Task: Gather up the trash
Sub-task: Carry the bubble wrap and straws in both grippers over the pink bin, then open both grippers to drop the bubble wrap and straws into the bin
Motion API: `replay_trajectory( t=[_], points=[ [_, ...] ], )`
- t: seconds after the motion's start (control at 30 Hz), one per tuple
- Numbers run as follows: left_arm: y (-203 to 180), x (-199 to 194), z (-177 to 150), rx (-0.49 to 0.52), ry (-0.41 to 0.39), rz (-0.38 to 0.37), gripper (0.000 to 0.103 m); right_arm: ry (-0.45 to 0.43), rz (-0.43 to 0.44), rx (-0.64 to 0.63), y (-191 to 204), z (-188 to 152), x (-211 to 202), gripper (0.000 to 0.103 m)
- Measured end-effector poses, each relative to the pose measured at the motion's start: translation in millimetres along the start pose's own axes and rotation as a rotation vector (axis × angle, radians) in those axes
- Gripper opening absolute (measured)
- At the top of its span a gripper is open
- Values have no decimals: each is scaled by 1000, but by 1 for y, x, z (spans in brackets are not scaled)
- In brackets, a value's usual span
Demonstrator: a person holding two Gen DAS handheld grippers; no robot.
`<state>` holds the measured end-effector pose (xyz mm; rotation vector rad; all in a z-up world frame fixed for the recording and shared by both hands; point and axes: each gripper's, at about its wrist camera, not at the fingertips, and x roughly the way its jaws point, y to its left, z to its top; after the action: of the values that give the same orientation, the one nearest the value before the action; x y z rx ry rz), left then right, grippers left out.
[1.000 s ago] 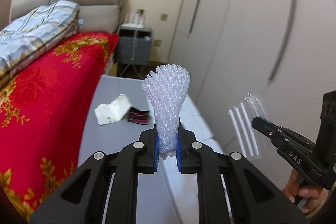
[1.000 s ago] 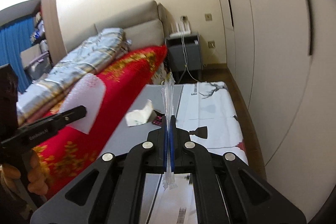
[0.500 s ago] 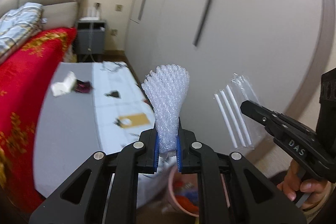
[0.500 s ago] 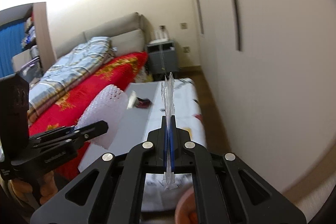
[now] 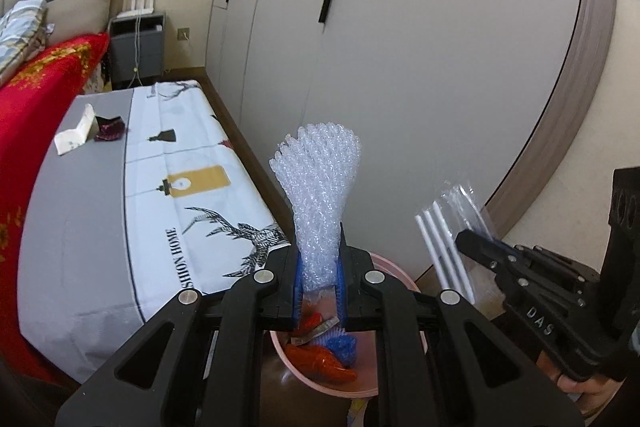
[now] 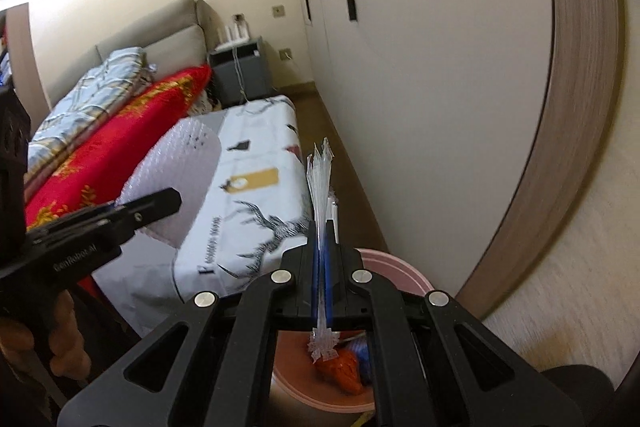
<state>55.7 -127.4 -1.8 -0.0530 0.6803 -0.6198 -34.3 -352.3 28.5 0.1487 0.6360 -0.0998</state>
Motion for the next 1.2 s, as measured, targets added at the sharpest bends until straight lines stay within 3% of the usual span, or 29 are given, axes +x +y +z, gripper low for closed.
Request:
replay_trajectory(
  t=[0.3,0.33,0.43,0.6,0.7,0.87,1.03,1.13,1.2],
  points=[
    [-16,25,-3,27,34,-8,12,23,-38,11,-19,-10,22,8],
    [-18,27,-3,34,35,-8,12,29,-37,20,-20,-10,23,10],
    [-25,35,-2,49,44,-17,12,35,-46,59,-25,-10,27,34],
    [-35,46,-4,66,61,-29,13,10,-79,87,-30,-9,25,39],
    [-41,51,-4,75,67,-37,13,-20,-135,88,-31,-8,20,43],
    [-51,60,-7,93,86,-56,13,-59,-263,107,-36,-9,9,58],
    [-62,67,-11,116,114,-71,16,-66,-326,166,-51,-8,4,63],
    [-65,68,-12,119,116,-57,43,-66,-332,173,-53,-8,4,64],
    [-64,67,-12,107,109,-25,72,-65,-331,163,-51,-8,5,67]
  ],
)
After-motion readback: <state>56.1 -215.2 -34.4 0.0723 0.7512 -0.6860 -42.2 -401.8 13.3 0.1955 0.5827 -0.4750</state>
